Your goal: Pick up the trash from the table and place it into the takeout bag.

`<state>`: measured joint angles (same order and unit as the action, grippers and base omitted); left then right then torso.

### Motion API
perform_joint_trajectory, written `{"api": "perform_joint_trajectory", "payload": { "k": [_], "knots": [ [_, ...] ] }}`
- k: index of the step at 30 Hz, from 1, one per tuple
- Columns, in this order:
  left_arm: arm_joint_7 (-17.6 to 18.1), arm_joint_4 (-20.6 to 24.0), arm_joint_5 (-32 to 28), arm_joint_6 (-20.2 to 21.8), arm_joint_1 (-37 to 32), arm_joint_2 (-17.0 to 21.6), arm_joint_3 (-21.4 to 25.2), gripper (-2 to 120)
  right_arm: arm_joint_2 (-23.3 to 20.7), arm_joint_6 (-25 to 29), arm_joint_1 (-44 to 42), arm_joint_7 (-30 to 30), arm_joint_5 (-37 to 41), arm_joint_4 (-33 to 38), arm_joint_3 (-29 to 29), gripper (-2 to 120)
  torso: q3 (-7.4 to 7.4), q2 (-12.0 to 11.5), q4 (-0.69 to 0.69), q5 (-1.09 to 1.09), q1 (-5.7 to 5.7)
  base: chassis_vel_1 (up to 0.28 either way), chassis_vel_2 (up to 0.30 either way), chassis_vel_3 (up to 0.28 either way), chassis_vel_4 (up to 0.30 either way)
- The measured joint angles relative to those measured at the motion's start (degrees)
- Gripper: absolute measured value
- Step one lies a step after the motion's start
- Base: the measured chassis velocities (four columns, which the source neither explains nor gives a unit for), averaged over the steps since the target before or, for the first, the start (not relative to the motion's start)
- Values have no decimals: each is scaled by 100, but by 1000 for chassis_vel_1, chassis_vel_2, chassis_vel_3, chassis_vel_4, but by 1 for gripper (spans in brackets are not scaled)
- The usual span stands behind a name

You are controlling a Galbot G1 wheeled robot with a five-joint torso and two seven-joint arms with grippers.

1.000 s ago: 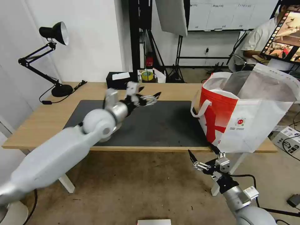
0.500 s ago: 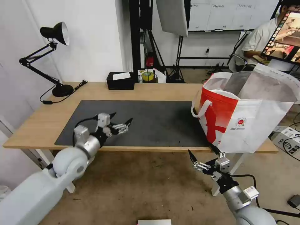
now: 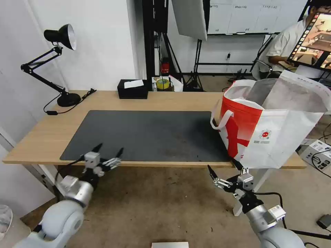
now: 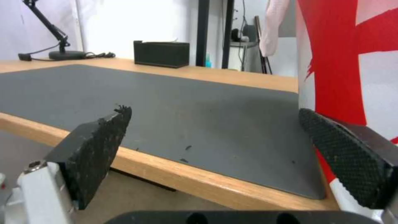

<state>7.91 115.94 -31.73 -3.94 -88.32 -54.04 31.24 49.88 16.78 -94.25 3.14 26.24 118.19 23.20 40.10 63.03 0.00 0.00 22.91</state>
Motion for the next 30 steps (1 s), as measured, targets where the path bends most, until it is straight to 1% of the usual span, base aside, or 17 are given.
{"api": "perform_joint_trajectory", "payload": {
  "k": [3,4,7,9,11,30],
  "knots": [
    [140,81,17,-7,-283,-212,231,100,0,0,0,0,0,0,0,100,0,0,-1,0,0,0,0,0,0],
    [140,81,17,-7,-283,-212,231,100,0,0,0,0,0,0,0,100,0,0,-1,0,0,0,0,0,0],
    [177,151,41,-20,-498,-414,357,100,0,0,0,0,0,0,0,100,0,0,-1,0,0,0,0,0,0],
    [177,161,52,-25,-578,-481,388,100,0,0,0,0,0,0,0,100,0,0,-1,0,0,0,0,0,0],
    [154,160,70,-99,-725,-571,404,100,0,0,0,0,0,0,0,100,0,-1,0,0,0,0,0,0,0],
    [96,142,70,-131,-770,-595,391,100,0,0,0,0,0,0,0,100,1,-1,-1,0,1,0,0,0,0]
  ]
}}
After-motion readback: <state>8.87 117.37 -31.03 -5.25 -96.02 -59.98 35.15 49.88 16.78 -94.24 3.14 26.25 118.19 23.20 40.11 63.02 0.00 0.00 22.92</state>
